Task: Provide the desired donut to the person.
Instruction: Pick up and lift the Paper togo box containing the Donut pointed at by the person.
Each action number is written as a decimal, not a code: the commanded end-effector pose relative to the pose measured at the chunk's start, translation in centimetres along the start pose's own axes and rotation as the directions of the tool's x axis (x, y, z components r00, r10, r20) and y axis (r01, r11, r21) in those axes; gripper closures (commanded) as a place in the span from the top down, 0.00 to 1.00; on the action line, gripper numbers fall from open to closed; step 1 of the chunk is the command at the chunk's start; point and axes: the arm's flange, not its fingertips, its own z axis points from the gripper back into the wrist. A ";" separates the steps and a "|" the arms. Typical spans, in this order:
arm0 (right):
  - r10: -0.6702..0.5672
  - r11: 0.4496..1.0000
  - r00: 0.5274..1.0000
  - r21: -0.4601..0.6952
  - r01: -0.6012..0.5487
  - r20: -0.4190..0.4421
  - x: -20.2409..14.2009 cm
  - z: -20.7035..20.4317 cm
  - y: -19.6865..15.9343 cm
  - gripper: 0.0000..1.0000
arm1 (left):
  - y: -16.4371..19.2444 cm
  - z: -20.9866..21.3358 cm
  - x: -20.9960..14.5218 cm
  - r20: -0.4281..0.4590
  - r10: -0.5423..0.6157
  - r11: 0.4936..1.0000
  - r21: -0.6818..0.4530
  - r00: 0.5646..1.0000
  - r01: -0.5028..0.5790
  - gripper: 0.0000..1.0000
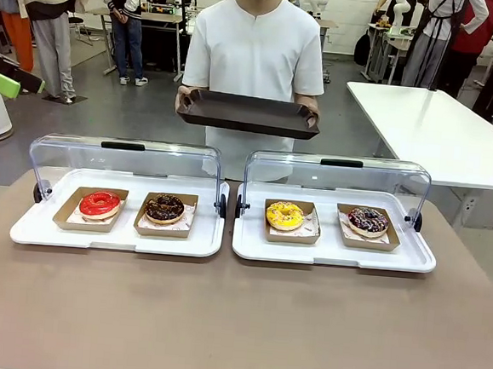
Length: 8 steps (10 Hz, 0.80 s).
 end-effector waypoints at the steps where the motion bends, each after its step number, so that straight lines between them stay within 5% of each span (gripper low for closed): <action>1: 0.018 1.000 1.000 0.010 -0.018 0.021 -0.5 -0.3 -0.4 1.00 | -0.4 -0.5 -1.0 -0.040 -0.027 0.999 0.030 0.999 0.028 1.00; 4: 0.027 1.000 0.999 0.014 -0.027 0.017 -0.8 -0.3 -0.6 1.00 | -0.9 -0.5 -1.4 -0.078 -0.043 0.998 0.039 0.996 0.046 1.00; 5: 0.044 0.999 0.998 0.022 -0.043 -0.051 -0.3 -1.4 0.1 1.00 | -1.1 -1.0 -1.1 -0.125 -0.053 0.997 0.042 0.991 0.059 1.00; 6: 0.000 1.000 1.000 0.002 0.000 -0.006 -0.6 0.0 -0.5 1.00 | -0.3 -0.3 -0.8 -0.046 -0.008 1.000 0.020 0.999 0.009 1.00; 8: 0.000 1.000 1.000 0.002 0.000 -0.006 -0.6 0.0 -0.5 1.00 | -0.3 -0.3 -0.8 -0.046 -0.008 1.000 0.020 0.999 0.009 1.00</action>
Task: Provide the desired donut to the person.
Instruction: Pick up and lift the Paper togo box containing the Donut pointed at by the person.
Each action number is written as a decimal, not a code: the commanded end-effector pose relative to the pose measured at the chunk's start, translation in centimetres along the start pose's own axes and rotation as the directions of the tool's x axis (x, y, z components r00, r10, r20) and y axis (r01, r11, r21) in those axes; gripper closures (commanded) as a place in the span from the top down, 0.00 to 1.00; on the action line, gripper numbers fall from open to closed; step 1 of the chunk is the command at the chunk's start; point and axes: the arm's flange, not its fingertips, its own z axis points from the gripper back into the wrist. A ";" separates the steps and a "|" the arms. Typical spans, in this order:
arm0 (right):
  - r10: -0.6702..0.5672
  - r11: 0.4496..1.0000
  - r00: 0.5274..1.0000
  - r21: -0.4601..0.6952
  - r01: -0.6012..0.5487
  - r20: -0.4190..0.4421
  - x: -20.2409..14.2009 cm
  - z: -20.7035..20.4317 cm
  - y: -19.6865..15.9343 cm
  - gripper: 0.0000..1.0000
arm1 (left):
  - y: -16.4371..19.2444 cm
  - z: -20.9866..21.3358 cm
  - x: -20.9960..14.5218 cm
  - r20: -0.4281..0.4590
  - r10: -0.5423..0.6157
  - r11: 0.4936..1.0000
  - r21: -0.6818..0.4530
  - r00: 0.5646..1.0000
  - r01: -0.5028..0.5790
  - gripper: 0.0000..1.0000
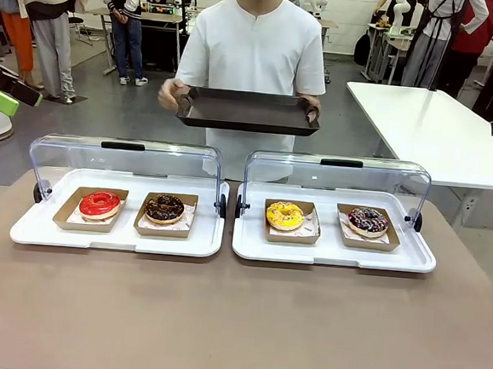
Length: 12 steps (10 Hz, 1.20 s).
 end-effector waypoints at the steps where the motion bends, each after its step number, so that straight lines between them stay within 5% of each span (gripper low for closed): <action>1: -0.002 1.000 1.000 0.004 0.002 0.011 -0.1 0.1 -0.1 1.00 | 0.2 0.1 0.0 0.020 0.006 1.000 0.001 1.000 -0.006 1.00; 12: -0.002 1.000 1.000 0.004 0.002 0.011 -0.1 0.1 -0.1 1.00 | 0.2 0.1 0.0 0.020 0.006 1.000 0.001 1.000 -0.006 1.00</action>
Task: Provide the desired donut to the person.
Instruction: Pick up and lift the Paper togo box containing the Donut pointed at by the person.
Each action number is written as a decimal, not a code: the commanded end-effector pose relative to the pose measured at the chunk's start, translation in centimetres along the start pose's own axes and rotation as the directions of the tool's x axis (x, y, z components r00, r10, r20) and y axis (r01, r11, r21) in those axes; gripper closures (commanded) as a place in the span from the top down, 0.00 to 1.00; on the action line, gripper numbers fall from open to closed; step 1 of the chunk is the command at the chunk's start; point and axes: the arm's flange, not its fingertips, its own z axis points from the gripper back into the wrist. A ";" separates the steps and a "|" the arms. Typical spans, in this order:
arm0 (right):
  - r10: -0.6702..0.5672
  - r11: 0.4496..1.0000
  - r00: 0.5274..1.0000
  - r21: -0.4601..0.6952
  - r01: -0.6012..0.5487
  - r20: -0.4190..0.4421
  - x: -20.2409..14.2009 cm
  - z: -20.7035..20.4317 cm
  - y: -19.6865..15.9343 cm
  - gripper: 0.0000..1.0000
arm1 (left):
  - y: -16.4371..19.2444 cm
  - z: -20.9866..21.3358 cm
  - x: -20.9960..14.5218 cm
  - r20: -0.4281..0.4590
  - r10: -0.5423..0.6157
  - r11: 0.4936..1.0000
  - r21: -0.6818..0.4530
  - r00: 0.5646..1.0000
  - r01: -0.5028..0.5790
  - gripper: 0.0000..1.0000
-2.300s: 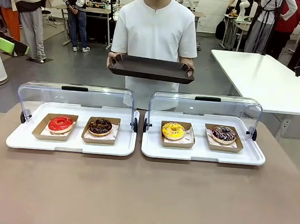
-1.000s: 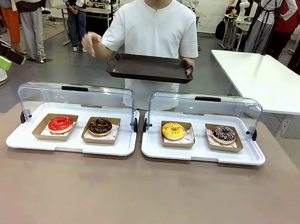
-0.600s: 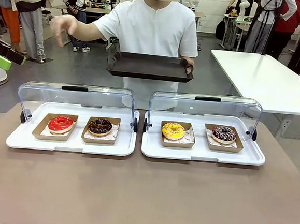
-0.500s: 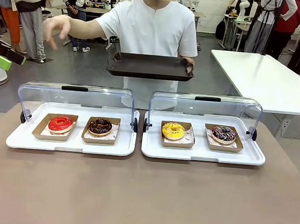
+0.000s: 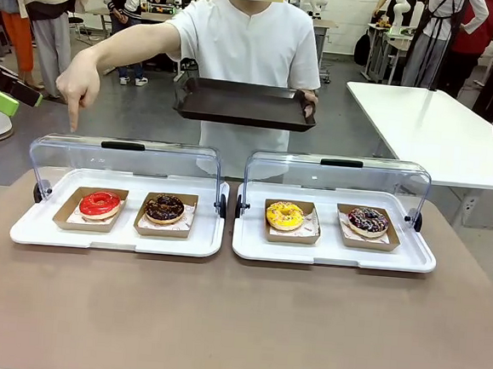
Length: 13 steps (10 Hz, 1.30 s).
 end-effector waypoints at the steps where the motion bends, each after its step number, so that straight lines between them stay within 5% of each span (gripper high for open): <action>1: 0.000 1.000 1.000 0.009 0.000 0.010 0.0 -0.1 -0.1 1.00 | 0.1 0.1 0.0 0.019 0.005 1.000 0.001 1.000 -0.005 1.00; 9: 0.000 1.000 1.000 0.009 0.000 0.010 0.0 -0.1 -0.1 1.00 | 0.0 0.0 0.0 0.000 0.000 1.000 0.000 1.000 0.000 1.00; 10: 0.000 1.000 1.000 0.009 0.000 0.010 0.0 -0.1 -0.1 1.00 | -0.5 -0.9 -0.6 -0.171 -0.070 0.997 0.001 0.983 0.071 1.00; 12: 0.000 1.000 1.000 0.009 0.000 0.010 0.0 -0.1 -0.1 1.00 | -1.5 -2.8 -2.0 -0.502 -0.196 0.979 -0.053 0.843 0.196 1.00; 13: 0.000 1.000 1.000 0.009 0.000 0.010 0.0 -0.1 -0.1 1.00 | -1.7 -3.3 -2.6 -0.586 -0.235 0.970 -0.092 0.775 0.224 1.00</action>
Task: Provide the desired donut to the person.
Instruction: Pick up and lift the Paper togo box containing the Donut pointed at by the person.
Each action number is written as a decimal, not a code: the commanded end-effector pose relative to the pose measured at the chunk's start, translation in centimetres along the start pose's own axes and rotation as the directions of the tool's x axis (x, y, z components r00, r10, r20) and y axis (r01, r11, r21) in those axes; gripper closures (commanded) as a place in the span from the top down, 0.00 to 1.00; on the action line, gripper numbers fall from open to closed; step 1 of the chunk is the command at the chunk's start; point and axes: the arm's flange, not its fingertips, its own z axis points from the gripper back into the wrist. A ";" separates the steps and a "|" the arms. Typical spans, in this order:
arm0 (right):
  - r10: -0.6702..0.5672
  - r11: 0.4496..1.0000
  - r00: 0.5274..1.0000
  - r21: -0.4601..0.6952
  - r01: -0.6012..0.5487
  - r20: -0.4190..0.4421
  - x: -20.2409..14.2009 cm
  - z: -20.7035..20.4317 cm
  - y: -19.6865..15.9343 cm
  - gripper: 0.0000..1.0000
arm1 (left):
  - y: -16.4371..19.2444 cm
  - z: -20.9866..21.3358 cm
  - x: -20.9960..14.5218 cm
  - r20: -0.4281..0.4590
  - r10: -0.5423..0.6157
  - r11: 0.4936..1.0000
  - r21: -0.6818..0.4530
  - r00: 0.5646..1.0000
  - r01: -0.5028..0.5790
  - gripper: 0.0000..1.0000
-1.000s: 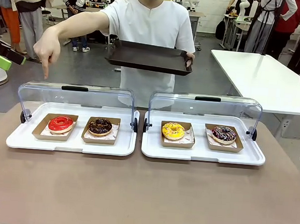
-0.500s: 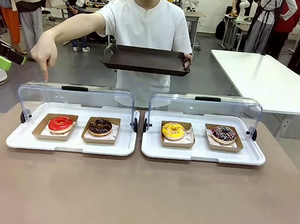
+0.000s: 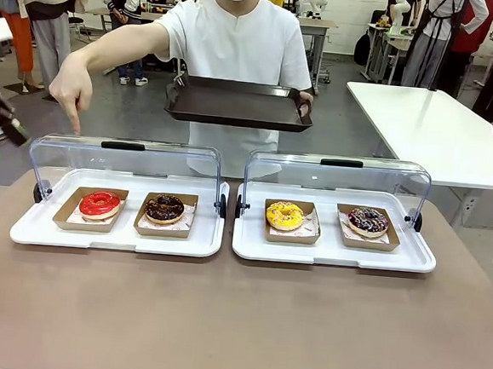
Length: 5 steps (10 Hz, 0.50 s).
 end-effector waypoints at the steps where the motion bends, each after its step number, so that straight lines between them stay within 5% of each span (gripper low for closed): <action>1: 0.000 1.000 1.000 0.008 -0.001 0.011 0.0 0.0 -0.1 1.00 | -0.6 -1.5 -0.5 -0.190 -0.091 0.994 0.038 0.977 0.100 1.00; 5: 0.000 1.000 1.000 0.008 -0.001 0.011 0.0 0.0 -0.1 1.00 | 0.7 -6.9 0.2 -0.319 -0.102 0.979 0.134 0.942 0.151 1.00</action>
